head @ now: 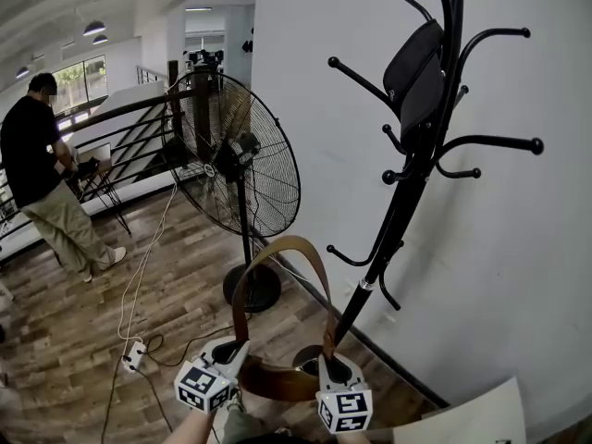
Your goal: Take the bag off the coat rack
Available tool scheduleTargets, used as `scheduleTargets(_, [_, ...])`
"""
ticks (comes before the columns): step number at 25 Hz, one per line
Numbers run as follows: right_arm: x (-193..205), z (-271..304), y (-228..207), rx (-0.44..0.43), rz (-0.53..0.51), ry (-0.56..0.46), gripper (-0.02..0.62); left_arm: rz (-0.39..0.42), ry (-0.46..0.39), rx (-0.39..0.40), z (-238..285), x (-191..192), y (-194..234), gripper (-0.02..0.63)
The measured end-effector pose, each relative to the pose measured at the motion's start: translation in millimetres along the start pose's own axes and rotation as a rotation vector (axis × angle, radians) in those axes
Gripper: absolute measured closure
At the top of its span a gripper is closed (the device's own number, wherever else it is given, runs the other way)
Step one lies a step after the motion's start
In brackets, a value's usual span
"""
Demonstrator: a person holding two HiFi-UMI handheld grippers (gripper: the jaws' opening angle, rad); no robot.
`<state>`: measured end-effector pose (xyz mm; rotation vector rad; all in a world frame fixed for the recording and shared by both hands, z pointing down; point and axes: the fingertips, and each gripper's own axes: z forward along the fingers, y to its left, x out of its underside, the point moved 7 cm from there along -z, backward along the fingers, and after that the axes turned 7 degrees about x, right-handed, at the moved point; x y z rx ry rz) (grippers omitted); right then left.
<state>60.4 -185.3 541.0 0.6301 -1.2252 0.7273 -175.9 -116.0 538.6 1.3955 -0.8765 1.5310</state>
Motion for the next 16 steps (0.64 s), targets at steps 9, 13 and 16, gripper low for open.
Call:
scheduleTargets(9, [-1.1, -3.7, 2.4, 0.011, -0.008, 0.004, 0.569, -0.023, 0.004, 0.019, -2.8, -5.2, -4.4, 0.591])
scheduleTargets(13, [-0.4, -2.3, 1.5, 0.009, -0.008, 0.004, 0.569, -0.021, -0.002, 0.022, -1.7, -5.9, -3.4, 0.592])
scheduleTargets(16, [1.6, -2.3, 2.8, 0.007, -0.005, 0.002, 0.569, -0.024, -0.003, 0.024, -3.3, -7.2, -3.3, 0.591])
